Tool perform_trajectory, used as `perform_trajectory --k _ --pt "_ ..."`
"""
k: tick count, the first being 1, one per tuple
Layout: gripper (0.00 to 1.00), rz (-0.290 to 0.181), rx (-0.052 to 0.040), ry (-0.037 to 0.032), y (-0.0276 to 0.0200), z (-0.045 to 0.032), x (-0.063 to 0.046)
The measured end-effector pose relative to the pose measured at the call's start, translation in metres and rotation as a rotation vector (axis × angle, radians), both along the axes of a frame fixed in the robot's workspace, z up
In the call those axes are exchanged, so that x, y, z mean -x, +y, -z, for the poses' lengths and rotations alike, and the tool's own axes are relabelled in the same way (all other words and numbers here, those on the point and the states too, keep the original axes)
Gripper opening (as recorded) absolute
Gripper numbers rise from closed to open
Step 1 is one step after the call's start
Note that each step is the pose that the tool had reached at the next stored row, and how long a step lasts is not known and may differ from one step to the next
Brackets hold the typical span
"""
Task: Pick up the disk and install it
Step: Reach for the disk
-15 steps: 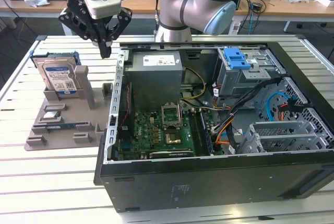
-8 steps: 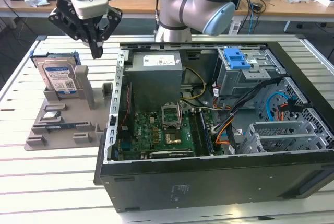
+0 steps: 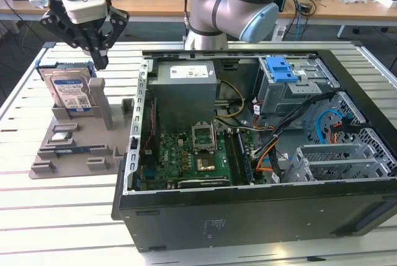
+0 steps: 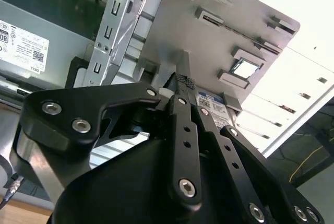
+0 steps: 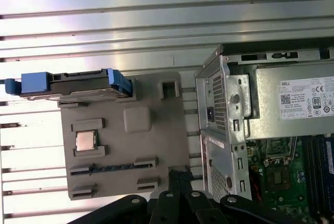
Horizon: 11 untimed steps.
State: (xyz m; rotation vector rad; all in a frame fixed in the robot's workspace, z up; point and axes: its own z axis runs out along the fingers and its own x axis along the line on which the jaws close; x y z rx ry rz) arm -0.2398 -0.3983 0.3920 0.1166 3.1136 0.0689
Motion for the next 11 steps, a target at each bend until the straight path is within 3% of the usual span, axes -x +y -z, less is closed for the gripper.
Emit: perform_trajectory --k 11 --pt "0.11 0.0 0.0001 0.0 0.0003 0.0008 0.031"
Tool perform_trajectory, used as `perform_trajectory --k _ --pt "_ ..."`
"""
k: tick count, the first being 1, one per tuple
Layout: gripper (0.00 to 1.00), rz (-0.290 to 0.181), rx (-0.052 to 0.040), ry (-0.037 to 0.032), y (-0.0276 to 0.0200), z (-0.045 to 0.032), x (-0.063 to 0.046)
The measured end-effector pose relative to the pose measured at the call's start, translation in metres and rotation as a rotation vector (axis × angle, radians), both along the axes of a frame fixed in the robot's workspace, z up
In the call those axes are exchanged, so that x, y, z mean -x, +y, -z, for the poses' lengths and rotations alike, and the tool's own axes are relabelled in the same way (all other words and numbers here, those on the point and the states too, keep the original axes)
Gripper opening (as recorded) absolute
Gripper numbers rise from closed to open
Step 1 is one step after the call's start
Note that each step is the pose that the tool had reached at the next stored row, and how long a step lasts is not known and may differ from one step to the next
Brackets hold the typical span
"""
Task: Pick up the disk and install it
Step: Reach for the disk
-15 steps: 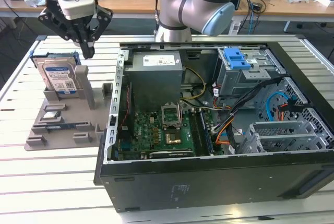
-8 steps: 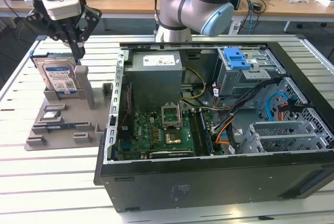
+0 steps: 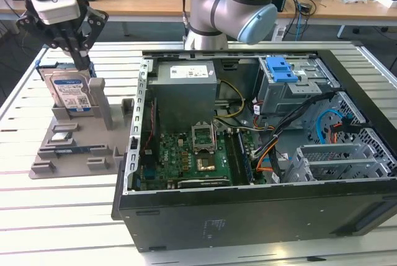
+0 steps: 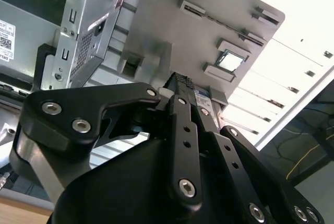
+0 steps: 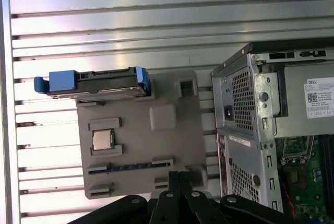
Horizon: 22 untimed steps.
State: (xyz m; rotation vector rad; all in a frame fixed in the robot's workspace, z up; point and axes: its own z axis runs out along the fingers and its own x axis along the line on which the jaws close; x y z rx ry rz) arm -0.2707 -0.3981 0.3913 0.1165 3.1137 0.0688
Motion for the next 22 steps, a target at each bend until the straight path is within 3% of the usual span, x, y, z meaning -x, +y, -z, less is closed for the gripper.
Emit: perform_trajectory --k 3,7,15,22 --pt "0.11 0.0 0.0 -0.0001 0.0011 0.0005 0.007" --pt "0.11 0.0 -0.0001 -0.0001 0.0073 0.0016 0.024" --pt "0.11 0.0 -0.0001 0.0 0.0149 0.0036 0.048" --pt "0.11 0.0 0.0 0.0 0.0194 0.005 0.069"
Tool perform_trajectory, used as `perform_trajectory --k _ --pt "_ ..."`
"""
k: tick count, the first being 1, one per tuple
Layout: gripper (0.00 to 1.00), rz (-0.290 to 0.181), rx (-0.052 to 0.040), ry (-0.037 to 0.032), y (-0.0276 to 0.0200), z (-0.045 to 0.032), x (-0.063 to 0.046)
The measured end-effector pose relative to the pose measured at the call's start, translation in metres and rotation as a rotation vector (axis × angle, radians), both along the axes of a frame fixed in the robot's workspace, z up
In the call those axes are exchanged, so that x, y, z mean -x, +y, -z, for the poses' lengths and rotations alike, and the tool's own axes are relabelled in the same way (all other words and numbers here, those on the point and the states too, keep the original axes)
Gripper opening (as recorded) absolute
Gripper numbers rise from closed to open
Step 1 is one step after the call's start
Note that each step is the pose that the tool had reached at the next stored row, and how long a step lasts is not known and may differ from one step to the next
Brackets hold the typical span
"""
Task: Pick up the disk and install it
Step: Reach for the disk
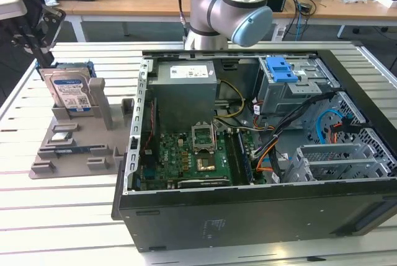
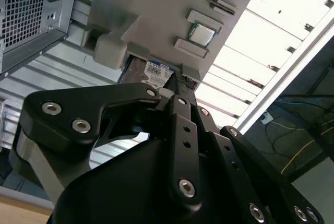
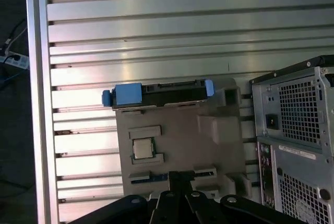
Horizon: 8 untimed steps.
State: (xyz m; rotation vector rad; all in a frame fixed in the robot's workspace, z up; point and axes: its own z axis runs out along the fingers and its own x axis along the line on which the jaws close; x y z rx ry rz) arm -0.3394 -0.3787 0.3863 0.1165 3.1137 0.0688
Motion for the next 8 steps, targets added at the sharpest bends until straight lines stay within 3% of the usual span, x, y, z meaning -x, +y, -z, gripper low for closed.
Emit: perform_trajectory --k 6,8 --pt "0.11 0.0 0.0 0.0 0.0058 0.0048 0.014" --pt "0.11 0.0 0.0 -0.0001 0.0106 0.0069 0.016"
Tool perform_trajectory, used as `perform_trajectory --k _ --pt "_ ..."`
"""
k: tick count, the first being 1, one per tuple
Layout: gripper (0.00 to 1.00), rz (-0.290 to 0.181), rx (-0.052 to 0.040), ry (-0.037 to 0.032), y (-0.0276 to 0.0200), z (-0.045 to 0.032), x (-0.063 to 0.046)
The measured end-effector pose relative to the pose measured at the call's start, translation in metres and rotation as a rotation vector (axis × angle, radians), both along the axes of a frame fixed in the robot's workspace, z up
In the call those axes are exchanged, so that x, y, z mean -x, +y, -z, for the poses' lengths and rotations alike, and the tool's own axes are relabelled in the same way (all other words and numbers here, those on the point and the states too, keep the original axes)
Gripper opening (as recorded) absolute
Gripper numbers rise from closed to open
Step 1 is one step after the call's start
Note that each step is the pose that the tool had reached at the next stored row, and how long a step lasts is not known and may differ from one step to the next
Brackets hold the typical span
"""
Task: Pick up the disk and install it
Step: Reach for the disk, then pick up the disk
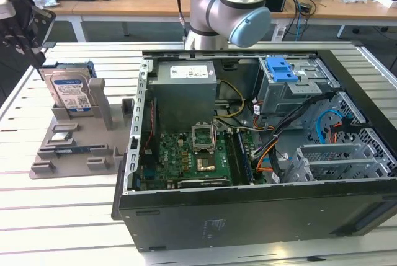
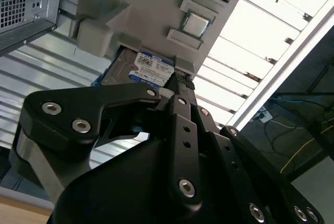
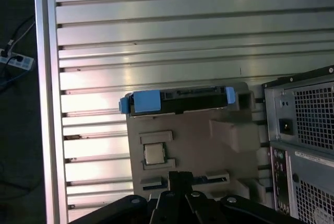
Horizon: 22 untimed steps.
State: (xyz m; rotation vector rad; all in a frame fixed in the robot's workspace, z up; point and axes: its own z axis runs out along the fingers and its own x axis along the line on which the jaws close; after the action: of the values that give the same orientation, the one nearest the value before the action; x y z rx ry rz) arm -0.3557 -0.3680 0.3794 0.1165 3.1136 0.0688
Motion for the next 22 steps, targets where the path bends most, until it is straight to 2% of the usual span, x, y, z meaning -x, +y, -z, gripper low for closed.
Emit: perform_trajectory --k 3,6,8,17,18,20,22 --pt "0.11 0.0 0.0005 0.0 0.0117 0.0047 0.002" --pt "0.11 0.0 0.001 0.0 0.0179 0.0085 0.005" --pt "0.11 0.0 0.0013 0.0002 0.0192 0.0095 0.007" --pt "0.11 0.0 0.0013 0.0001 0.0192 0.01 0.008" --pt "0.11 -0.017 0.0013 0.0002 0.0192 0.01 0.008" --pt "0.11 -0.087 0.0012 0.0 0.0192 0.01 0.008" --pt "0.11 -0.135 0.0012 0.0 0.0192 0.01 0.008"
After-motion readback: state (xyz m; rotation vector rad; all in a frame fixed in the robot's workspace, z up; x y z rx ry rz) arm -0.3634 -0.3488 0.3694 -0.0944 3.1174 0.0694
